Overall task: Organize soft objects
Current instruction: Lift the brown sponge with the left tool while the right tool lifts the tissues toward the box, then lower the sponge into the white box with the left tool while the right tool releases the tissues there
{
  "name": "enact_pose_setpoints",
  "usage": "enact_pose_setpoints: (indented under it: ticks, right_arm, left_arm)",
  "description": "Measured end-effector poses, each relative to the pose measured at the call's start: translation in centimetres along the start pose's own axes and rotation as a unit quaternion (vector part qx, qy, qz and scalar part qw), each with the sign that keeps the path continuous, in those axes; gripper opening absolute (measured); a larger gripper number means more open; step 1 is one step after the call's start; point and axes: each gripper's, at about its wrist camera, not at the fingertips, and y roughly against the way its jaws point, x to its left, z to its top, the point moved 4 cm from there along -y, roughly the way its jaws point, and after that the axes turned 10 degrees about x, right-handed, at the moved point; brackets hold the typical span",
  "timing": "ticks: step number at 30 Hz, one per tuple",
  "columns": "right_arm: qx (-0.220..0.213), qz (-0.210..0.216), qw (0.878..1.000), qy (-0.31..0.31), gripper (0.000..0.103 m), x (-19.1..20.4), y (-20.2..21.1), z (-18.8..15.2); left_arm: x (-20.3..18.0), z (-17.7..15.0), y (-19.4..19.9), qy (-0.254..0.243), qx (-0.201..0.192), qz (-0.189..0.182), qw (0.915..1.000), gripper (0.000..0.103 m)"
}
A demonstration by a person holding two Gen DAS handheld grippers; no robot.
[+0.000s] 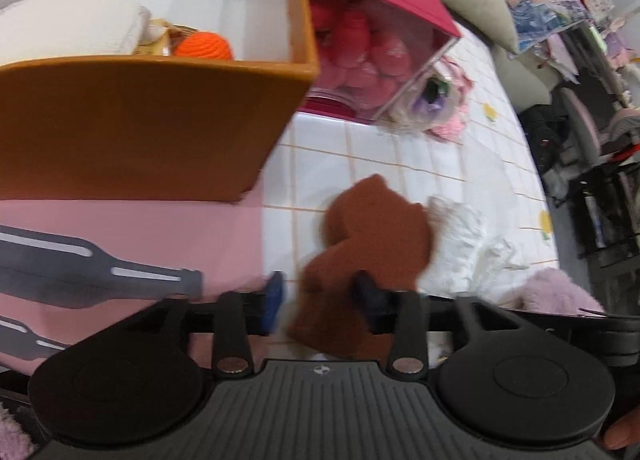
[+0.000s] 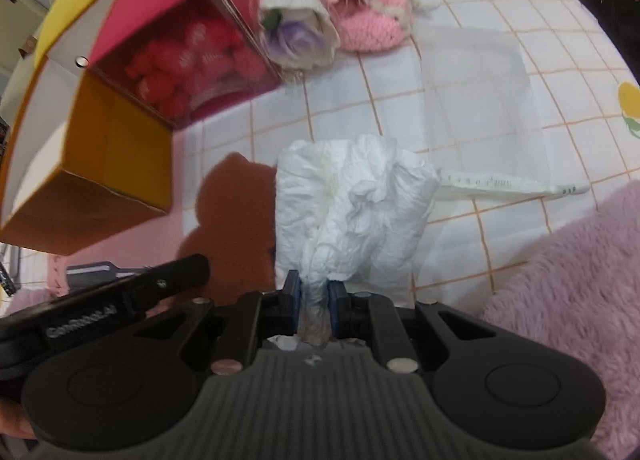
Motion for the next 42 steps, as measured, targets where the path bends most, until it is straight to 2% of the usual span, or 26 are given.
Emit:
enact_pose_setpoints:
  ticks: [1,4,6,8,12,16,18,21,22,23,24,26,31,35,42]
  right_arm:
    - [0.001,0.001,1.000,-0.001,0.012,0.0,-0.1,0.0]
    - [0.001,0.001,1.000,0.001,0.012,0.2,-0.1,-0.1]
    - [0.004,0.003,1.000,0.003,0.012,0.5,-0.3,0.0]
    - [0.004,0.003,1.000,0.004,0.013,0.7,-0.4,0.0]
    - [0.007,0.015,1.000,-0.011,0.013,0.2,-0.4,0.1]
    - [0.010,0.030,0.999,-0.029,0.013,-0.3,-0.4,0.1]
    - [0.010,0.032,0.999,-0.030,0.013,-0.2,-0.4,0.0]
    - [0.009,0.027,0.999,-0.024,0.013,0.0,-0.4,0.0]
    - [0.008,0.026,0.999,-0.023,0.013,0.0,-0.4,-0.1]
    - [0.008,0.025,0.999,-0.023,0.013,-0.1,-0.3,-0.2]
    - [0.008,0.026,0.999,-0.023,0.013,-0.2,-0.4,-0.1]
    - [0.007,0.026,0.999,-0.023,0.013,-0.3,-0.4,-0.1]
    - [-0.007,0.020,1.000,-0.012,0.012,-0.1,0.3,-0.4]
    - [-0.040,0.027,0.999,-0.011,0.012,0.0,2.3,-1.0]
    - [-0.090,0.031,0.995,0.011,0.012,0.8,6.7,-1.8]
  left_arm:
    - [0.3,-0.1,-0.2,0.008,0.001,0.002,1.0000,0.074]
    - [0.8,-0.2,-0.4,0.013,0.007,-0.022,0.9997,0.085]
    - [0.4,-0.3,-0.6,0.000,0.011,-0.028,0.9996,0.085]
    - [0.0,-0.5,-0.9,0.004,0.023,-0.058,0.9980,0.083]
    - [-1.2,-0.9,-1.0,-0.042,0.021,-0.029,0.9985,0.081]
    - [-1.9,-1.3,-1.0,-0.084,0.018,-0.011,0.9963,0.086]
    - [-2.8,-1.9,-1.1,-0.124,0.021,0.010,0.9921,0.088]
    - [-4.1,-2.7,-1.4,-0.183,0.020,0.055,0.9813,0.088]
    - [-4.2,-2.7,-1.4,-0.186,0.020,0.058,0.9807,0.086]
    - [-4.1,-2.7,-1.3,-0.184,0.018,0.057,0.9811,0.078]
    - [-4.1,-2.6,-1.2,-0.183,0.016,0.062,0.9811,0.074]
    - [-4.0,-2.6,-1.2,-0.183,0.016,0.064,0.9809,0.072]
    - [-3.9,-2.5,-0.5,-0.172,0.010,0.056,0.9835,0.069]
    - [-4.1,-2.2,1.3,-0.161,-0.002,0.033,0.9865,0.069]
    - [-4.8,-2.4,5.9,-0.160,-0.053,-0.006,0.9857,0.069]
